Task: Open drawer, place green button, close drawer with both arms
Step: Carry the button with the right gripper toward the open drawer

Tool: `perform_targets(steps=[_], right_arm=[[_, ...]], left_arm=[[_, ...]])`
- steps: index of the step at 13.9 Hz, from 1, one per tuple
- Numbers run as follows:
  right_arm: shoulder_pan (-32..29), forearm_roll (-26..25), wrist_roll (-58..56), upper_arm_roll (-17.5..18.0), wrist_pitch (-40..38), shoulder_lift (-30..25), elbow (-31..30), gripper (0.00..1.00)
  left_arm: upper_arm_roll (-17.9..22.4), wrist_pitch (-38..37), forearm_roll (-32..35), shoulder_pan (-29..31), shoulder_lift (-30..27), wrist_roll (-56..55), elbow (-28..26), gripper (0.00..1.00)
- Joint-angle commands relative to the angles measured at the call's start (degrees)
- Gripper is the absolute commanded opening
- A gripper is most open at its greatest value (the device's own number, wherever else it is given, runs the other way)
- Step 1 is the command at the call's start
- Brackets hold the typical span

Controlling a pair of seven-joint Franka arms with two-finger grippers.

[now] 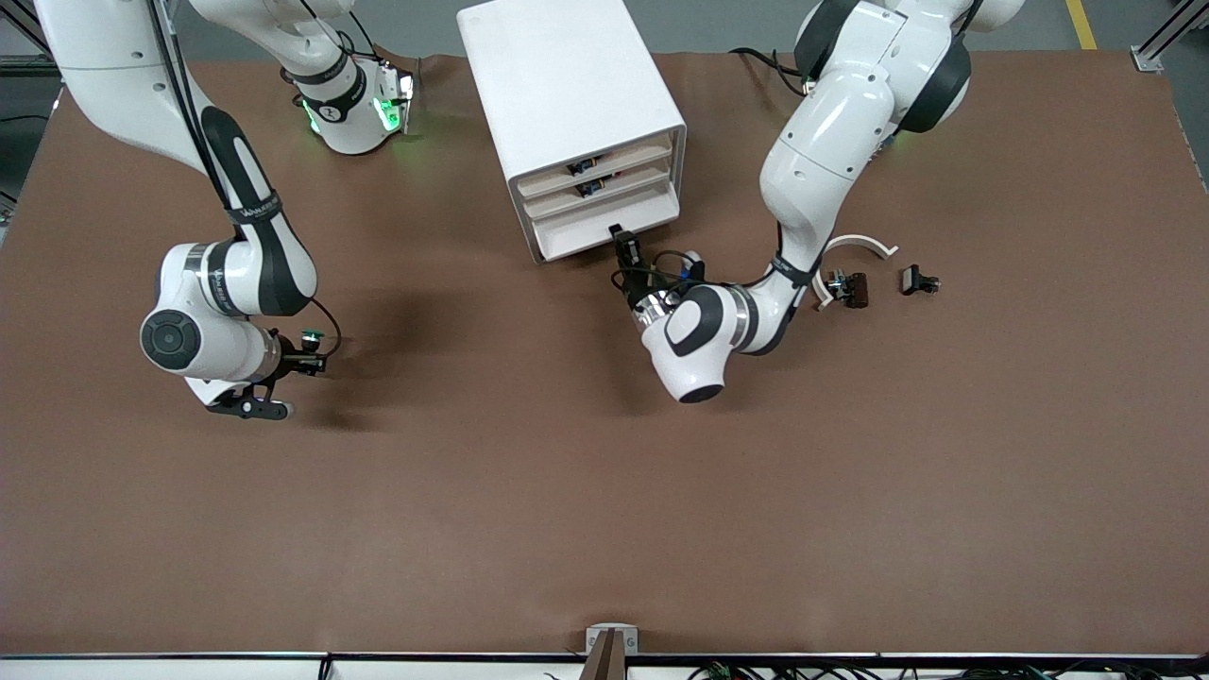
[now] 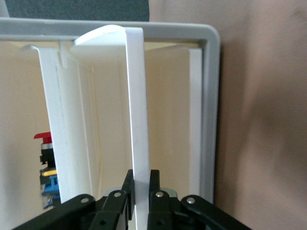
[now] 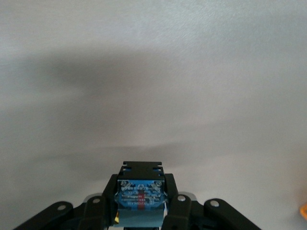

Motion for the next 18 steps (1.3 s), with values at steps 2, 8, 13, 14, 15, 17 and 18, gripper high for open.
perform_targets(steps=[2, 8, 13, 14, 15, 17, 18], right_arm=[[3.9, 0.8, 8.1, -0.1, -6.8, -3.2, 1.2, 0.33], [12.5, 0.8, 25.5, 0.0, -24.3, -4.6, 10.1, 0.33], [24.9, 2.9, 46.9, -0.1, -32.8, -4.2, 18.1, 0.33], [27.7, 4.6, 52.2, -0.1, -32.9, -4.1, 19.2, 0.33], [30.5, 6.1, 57.8, -0.1, -32.8, -3.8, 21.1, 0.33], [34.6, 10.4, 67.3, -0.1, -32.3, -1.3, 25.3, 0.33], [35.7, 12.7, 71.0, -0.1, -32.2, 0.1, 27.1, 0.33]], left_arm=[[4.0, -0.1, -0.8, 0.4, 0.3, -0.2, 3.3, 0.00], [5.2, -0.1, -0.8, 3.2, -0.1, -0.2, 5.1, 0.00], [7.2, 0.0, -0.8, 3.3, -1.4, -0.1, 6.9, 1.00], [8.4, 0.0, -0.6, 2.9, -2.5, -0.1, 7.2, 1.00], [10.3, 0.0, -0.1, 2.6, -4.6, 0.4, 7.3, 1.00], [11.7, 0.4, 5.4, 2.6, -7.2, 3.6, 9.8, 1.00], [12.1, 0.8, 8.8, 2.7, -8.6, 6.4, 10.5, 1.00]])
